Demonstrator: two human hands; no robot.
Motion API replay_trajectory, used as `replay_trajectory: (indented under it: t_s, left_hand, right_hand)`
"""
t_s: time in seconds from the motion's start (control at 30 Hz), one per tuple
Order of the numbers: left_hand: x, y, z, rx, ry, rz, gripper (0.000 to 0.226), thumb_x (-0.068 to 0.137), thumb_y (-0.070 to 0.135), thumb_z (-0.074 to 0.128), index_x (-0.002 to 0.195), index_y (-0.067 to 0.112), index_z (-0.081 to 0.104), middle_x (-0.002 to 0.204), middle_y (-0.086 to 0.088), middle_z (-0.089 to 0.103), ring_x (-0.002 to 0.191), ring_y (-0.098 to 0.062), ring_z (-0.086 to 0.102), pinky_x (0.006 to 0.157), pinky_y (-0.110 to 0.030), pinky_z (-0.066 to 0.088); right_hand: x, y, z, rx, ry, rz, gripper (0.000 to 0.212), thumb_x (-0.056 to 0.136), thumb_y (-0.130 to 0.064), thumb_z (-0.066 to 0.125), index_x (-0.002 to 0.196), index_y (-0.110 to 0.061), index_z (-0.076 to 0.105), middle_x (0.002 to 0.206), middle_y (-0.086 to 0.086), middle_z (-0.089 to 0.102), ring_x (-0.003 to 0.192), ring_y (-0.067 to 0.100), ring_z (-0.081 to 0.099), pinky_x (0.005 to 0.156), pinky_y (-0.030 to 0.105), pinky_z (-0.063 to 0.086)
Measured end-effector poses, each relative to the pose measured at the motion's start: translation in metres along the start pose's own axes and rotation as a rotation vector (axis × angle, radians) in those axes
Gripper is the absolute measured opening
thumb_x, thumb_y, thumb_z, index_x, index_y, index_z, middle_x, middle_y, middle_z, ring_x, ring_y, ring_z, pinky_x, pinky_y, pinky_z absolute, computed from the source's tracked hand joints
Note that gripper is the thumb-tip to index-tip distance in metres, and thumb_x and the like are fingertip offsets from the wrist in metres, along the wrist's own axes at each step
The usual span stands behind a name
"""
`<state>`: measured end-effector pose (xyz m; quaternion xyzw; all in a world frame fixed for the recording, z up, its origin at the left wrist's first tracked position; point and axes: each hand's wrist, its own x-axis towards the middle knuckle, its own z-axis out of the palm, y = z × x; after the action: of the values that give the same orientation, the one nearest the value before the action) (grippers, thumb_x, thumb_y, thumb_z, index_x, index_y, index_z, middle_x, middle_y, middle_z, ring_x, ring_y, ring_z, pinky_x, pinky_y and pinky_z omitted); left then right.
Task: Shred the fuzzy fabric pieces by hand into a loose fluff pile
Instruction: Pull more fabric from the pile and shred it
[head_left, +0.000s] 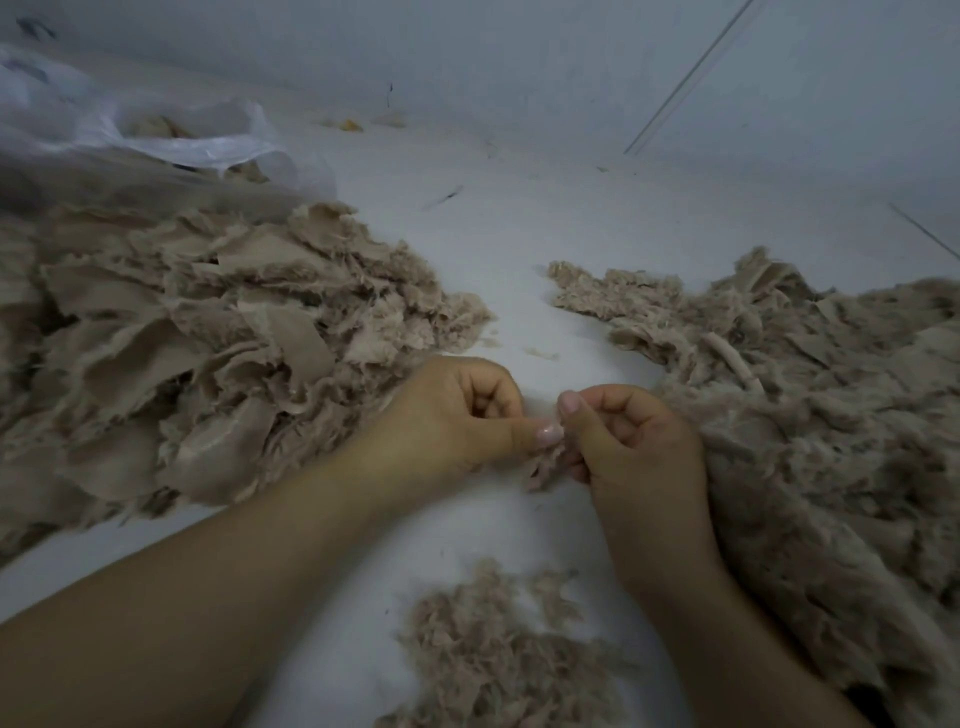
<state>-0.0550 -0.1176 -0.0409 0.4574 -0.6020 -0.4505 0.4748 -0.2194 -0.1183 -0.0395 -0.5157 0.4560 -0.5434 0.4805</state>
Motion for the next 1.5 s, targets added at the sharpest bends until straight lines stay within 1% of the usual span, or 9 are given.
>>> replay_trajectory:
  t_s: [0.1,0.3,0.5,0.7,0.9,1.1,1.2,1.33,1.5]
  left_hand:
    - [0.002,-0.001,0.010,0.103,0.074,0.043,0.026,0.070,0.017,0.085,0.078,0.007,0.062,0.058,0.001,0.050,0.050,-0.012,0.041,0.048,-0.023,0.033]
    - [0.004,-0.002,-0.001,-0.150,-0.005,-0.127,0.025,0.086,0.021,0.070,0.073,0.001,0.065,0.057,-0.011,0.060,0.039,-0.012,0.040,0.039,-0.020,0.036]
    - [0.006,0.001,-0.005,-0.139,-0.112,-0.225,0.021,0.078,0.018,0.059,0.060,0.008,0.064,0.044,-0.012,0.047,0.036,-0.019,0.039,0.046,-0.029,0.036]
    - [0.001,0.016,-0.005,-0.072,-0.323,-0.272,0.007,0.074,0.010,0.064,0.078,0.012,0.069,0.073,-0.023,0.064,0.044,-0.016,0.047,0.047,-0.026,0.050]
    - [-0.010,0.008,0.009,0.007,-0.075,-0.161,0.036,0.092,0.024,0.066,0.065,0.001,0.060,0.049,-0.009,0.055,0.037,-0.013,0.045,0.040,-0.024,0.041]
    - [-0.013,0.009,0.006,-0.116,-0.016,-0.243,0.027,0.085,0.025,0.067,0.085,-0.002,0.063,0.065,-0.018,0.054,0.045,-0.017,0.046,0.045,-0.027,0.047]
    - [-0.011,0.009,0.008,-0.158,-0.002,-0.256,0.027,0.086,0.032,0.071,0.091,0.006,0.066,0.072,-0.013,0.062,0.053,-0.025,0.053,0.045,-0.027,0.049]
    - [-0.012,0.004,0.015,-0.119,0.112,-0.171,0.015,0.088,0.014,0.071,0.076,0.005,0.067,0.066,-0.015,0.062,0.052,-0.024,0.054,0.044,-0.025,0.046]
    - [-0.010,0.000,0.014,-0.322,0.389,-0.169,0.031,0.094,0.009,0.061,0.064,0.010,0.054,0.043,-0.005,0.043,0.033,-0.017,0.036,0.038,-0.022,0.039]
  right_hand:
    - [-0.001,0.001,0.000,0.001,-0.072,-0.001,0.010,0.091,-0.013,0.067,0.084,-0.008,0.071,0.063,0.003,0.069,0.053,0.009,0.061,0.050,0.018,0.048]
    - [0.001,0.002,0.000,-0.003,-0.086,0.042,0.014,0.091,-0.009,0.067,0.102,-0.016,0.071,0.078,0.006,0.074,0.072,0.016,0.070,0.066,0.026,0.057]
    - [0.001,0.002,-0.002,0.079,-0.059,0.105,0.021,0.092,-0.006,0.065,0.112,-0.013,0.065,0.067,0.000,0.064,0.051,0.002,0.054,0.047,0.015,0.044]
    - [0.000,-0.001,-0.003,0.074,-0.111,0.119,0.022,0.092,-0.009,0.066,0.113,-0.017,0.064,0.086,0.003,0.077,0.076,0.017,0.073,0.063,0.028,0.059]
    - [-0.001,-0.002,-0.003,0.062,-0.100,0.112,0.018,0.091,-0.020,0.067,0.108,-0.014,0.067,0.083,0.009,0.076,0.074,0.019,0.073,0.061,0.027,0.058]
    - [0.000,-0.001,-0.005,0.077,-0.170,0.117,0.022,0.085,-0.007,0.073,0.106,-0.012,0.067,0.078,0.004,0.075,0.073,0.015,0.072,0.064,0.023,0.057]
    - [-0.001,0.001,-0.007,0.018,-0.199,0.102,0.023,0.082,-0.005,0.076,0.102,-0.011,0.068,0.077,0.010,0.074,0.072,0.023,0.072,0.067,0.033,0.059]
    - [-0.004,0.003,-0.005,-0.105,-0.215,0.056,0.023,0.081,-0.001,0.077,0.097,-0.013,0.066,0.074,0.009,0.072,0.066,0.019,0.069,0.061,0.028,0.058]
    - [-0.002,0.003,-0.004,-0.098,-0.192,0.086,0.017,0.083,-0.001,0.075,0.090,-0.013,0.066,0.071,0.000,0.070,0.065,0.011,0.067,0.059,0.022,0.054]
